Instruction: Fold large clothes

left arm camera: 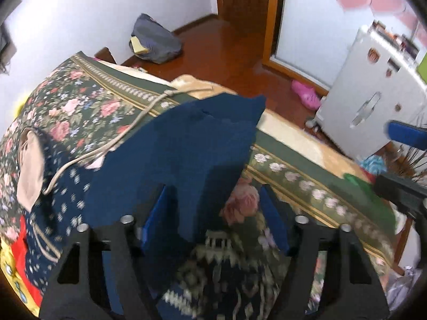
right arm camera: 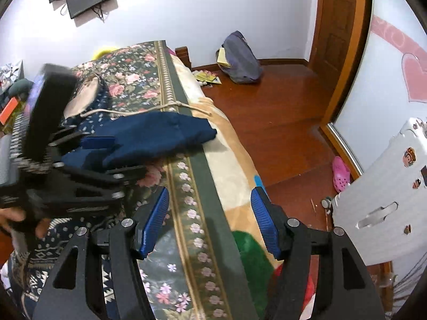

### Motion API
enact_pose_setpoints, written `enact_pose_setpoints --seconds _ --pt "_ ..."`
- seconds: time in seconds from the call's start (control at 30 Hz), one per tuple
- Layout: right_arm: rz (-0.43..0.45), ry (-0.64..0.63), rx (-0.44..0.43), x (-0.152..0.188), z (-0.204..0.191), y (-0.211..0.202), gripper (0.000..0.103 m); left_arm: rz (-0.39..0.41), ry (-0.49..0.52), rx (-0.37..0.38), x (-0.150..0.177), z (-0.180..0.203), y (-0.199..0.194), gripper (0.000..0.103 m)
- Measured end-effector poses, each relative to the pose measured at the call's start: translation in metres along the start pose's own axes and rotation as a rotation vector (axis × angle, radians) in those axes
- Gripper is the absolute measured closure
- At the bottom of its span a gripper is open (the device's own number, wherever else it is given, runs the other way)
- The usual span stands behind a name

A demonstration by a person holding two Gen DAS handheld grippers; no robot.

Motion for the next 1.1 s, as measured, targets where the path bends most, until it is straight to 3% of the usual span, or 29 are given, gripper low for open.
enact_pose_setpoints --seconds 0.07,0.13,0.2,0.27,0.5,0.73,0.8,0.97,1.1 --pt "0.001 -0.007 0.001 0.001 0.0 0.001 0.043 -0.012 -0.015 -0.063 -0.005 -0.002 0.014 0.047" --pt "0.003 -0.011 -0.004 0.003 0.0 0.0 0.043 0.01 -0.048 -0.093 -0.007 -0.009 0.016 0.073" --pt "0.004 -0.015 -0.009 0.002 -0.003 0.001 0.043 0.031 -0.101 -0.07 -0.006 -0.018 0.011 0.094" --pt "0.003 -0.018 -0.013 0.001 -0.004 0.001 0.043 0.066 -0.148 -0.032 -0.003 -0.028 -0.002 0.095" --pt "0.012 -0.051 -0.047 -0.005 -0.026 0.001 0.043 0.281 -0.212 -0.066 0.03 -0.072 -0.101 0.096" --pt "0.035 -0.126 -0.094 -0.017 -0.061 0.0 0.043 0.357 -0.361 -0.143 0.1 -0.152 -0.167 0.097" --pt "0.033 -0.149 -0.103 -0.021 -0.073 0.004 0.042 0.347 -0.404 -0.156 0.123 -0.169 -0.17 0.097" --pt "-0.033 -0.183 -0.127 -0.028 -0.1 0.034 0.039 0.238 -0.537 -0.149 0.196 -0.212 -0.146 0.097" --pt "-0.134 -0.222 -0.081 -0.022 -0.116 0.07 0.039 0.104 -0.624 -0.073 0.248 -0.228 -0.102 0.097"
Point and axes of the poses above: each gripper's, at about its wrist camera, not at the fingertips, and y roughly the way its jaws point, z to its right, x to its underside, the point moved 1 cm from there along y, roughly the way its jaws point, and after that the axes turned 9 degrees about -z, right-handed, at the moved point
